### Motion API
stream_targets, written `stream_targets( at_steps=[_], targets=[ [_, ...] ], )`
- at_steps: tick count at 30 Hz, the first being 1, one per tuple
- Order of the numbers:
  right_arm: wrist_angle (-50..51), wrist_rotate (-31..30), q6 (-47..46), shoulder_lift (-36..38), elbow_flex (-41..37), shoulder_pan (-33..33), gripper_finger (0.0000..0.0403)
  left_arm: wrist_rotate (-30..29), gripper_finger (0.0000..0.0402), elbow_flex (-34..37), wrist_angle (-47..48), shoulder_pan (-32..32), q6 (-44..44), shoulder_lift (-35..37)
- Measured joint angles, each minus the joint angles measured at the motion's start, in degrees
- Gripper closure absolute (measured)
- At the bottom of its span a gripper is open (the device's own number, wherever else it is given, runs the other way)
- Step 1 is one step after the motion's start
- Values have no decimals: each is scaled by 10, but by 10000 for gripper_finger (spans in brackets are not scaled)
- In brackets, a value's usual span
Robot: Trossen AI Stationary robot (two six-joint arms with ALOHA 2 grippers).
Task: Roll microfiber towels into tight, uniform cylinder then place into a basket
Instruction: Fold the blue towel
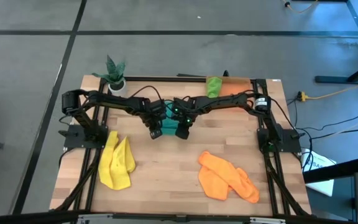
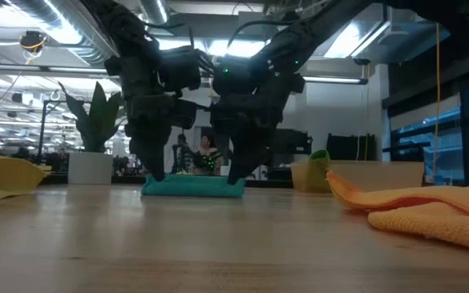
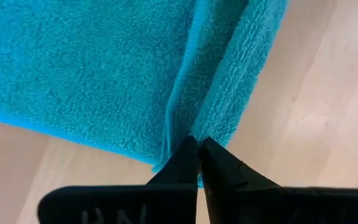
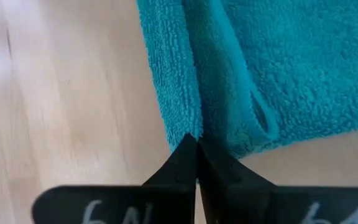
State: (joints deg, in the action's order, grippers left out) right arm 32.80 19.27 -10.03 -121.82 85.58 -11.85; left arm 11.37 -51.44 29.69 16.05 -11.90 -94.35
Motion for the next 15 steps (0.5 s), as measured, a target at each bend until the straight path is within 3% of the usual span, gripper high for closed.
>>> stream_targets(
  at_steps=[6,15],
  targets=[
    [-6,-59,-15,0,0,-1,397,-56,402,0,-2,-18,-1,0],
    [-27,-46,-19,0,0,2,372,-115,379,0,-4,-38,-13,0]
  ],
)
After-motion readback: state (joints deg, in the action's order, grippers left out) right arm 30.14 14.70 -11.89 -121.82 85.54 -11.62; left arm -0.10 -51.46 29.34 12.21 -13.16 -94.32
